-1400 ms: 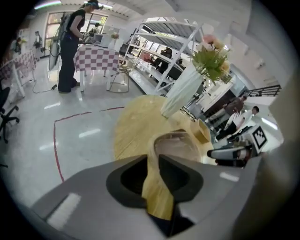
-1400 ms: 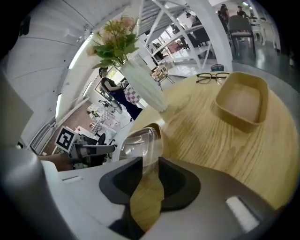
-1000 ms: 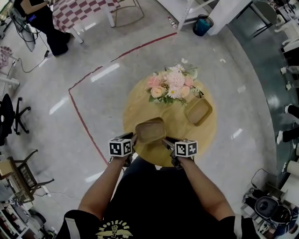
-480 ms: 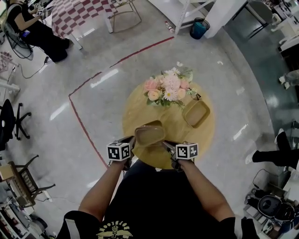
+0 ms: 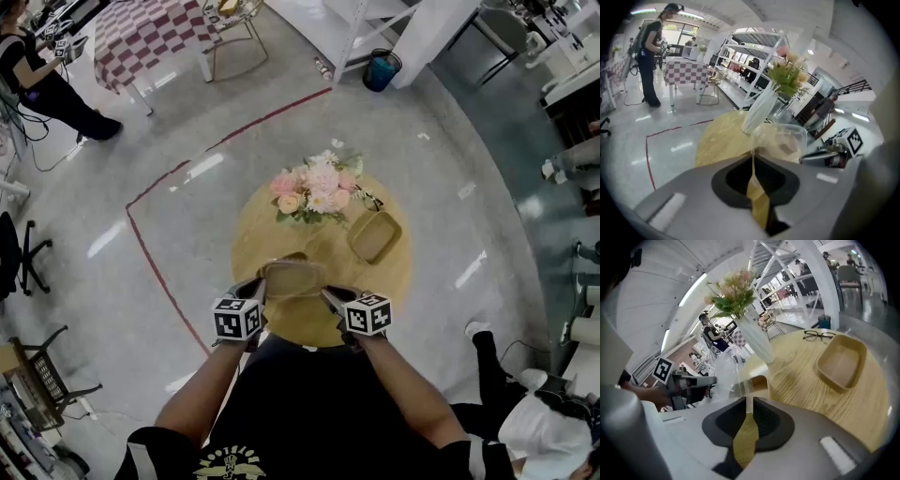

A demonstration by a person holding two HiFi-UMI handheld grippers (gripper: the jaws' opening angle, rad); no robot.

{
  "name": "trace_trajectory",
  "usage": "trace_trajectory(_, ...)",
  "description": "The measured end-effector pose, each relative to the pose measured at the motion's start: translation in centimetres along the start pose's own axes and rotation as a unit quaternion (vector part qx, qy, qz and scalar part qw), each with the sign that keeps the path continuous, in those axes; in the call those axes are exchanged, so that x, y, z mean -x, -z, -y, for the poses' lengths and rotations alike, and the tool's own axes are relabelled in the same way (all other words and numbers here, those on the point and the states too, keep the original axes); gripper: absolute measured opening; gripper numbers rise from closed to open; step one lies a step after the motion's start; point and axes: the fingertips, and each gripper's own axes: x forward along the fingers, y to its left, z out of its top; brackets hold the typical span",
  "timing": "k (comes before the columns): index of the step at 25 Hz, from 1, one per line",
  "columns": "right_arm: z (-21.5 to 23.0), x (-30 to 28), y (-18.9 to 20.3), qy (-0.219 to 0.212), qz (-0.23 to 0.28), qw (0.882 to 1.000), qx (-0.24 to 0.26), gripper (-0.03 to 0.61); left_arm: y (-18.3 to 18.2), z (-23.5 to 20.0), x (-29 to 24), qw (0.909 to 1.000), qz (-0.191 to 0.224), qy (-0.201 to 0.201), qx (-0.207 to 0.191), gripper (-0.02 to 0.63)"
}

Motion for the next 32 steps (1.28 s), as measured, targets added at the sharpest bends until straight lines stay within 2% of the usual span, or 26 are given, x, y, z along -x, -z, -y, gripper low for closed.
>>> trace_trajectory(9, 2.3, 7.1, -4.4, 0.015, 0.046, 0.997, 0.059, 0.045, -3.9, 7.0, -0.1, 0.9985, 0.050, -0.004, -0.021, 0.015)
trace_trajectory(17, 5.9, 13.7, -7.4, -0.014, 0.054, 0.992, 0.114, 0.044, -5.7, 14.5, -0.4, 0.9957, 0.079, -0.044, -0.020, 0.015)
trace_trajectory(22, 6.9, 16.4, -9.2, -0.051, 0.067, 0.985, 0.150, 0.044, -6.7, 17.6, 0.2, 0.9903, 0.113, -0.081, -0.008, 0.015)
trace_trajectory(28, 5.6, 19.5, -12.1, -0.110, 0.083, 0.974, 0.182, 0.043, -8.6, 20.4, 3.1, 0.9804, 0.159, -0.116, 0.000, 0.017)
trace_trajectory(32, 4.1, 20.4, -13.3, -0.130, 0.084, 0.965, 0.210, 0.043, -9.3, 21.2, 5.3, 0.9729, 0.184, -0.140, -0.003, 0.017)
